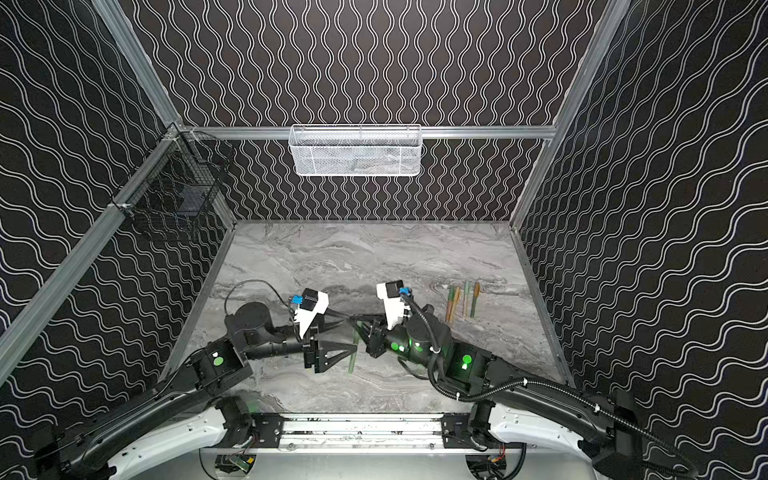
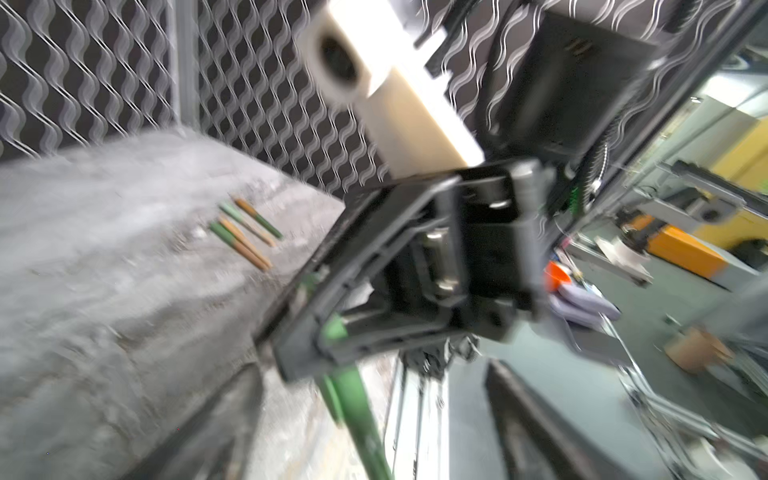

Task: Insert the pens into the pen caps
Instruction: 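Carry the capped marker beside the far pens and release it while the left arm retracts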

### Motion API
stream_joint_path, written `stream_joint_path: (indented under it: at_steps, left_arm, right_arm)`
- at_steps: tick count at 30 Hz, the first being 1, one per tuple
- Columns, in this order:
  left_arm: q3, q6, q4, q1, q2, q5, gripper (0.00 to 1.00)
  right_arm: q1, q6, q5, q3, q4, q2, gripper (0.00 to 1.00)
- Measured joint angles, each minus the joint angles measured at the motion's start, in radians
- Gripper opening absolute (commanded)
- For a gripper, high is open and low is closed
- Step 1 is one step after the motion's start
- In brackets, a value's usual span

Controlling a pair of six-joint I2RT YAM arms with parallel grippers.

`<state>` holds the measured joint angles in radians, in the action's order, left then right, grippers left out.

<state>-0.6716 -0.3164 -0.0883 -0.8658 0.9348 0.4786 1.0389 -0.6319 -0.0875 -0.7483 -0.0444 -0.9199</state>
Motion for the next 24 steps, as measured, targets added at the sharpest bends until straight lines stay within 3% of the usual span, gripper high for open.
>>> stream_joint_path:
  at_steps: [3, 8, 18, 24]
  left_arm:
    - [0.004, -0.01, 0.031, 0.0, -0.03, -0.083, 0.99]
    - [0.004, -0.053, 0.208, 0.0, -0.108, -0.314, 0.98]
    - [0.055, -0.171, 0.566, 0.001, -0.177, -1.001, 0.99]
    - [0.122, -0.06, 0.517, 0.001, -0.156, -1.322, 0.99]
  right_arm:
    - [-0.172, -0.003, 0.056, -0.012, 0.084, -0.006, 0.0]
    - [-0.381, 0.069, 0.163, -0.069, 0.183, -0.073, 0.0]
    - [-0.697, 0.304, 0.261, -0.177, 0.357, -0.362, 0.0]
    - [-0.812, 0.416, 0.32, -0.221, 0.402, -0.533, 0.0]
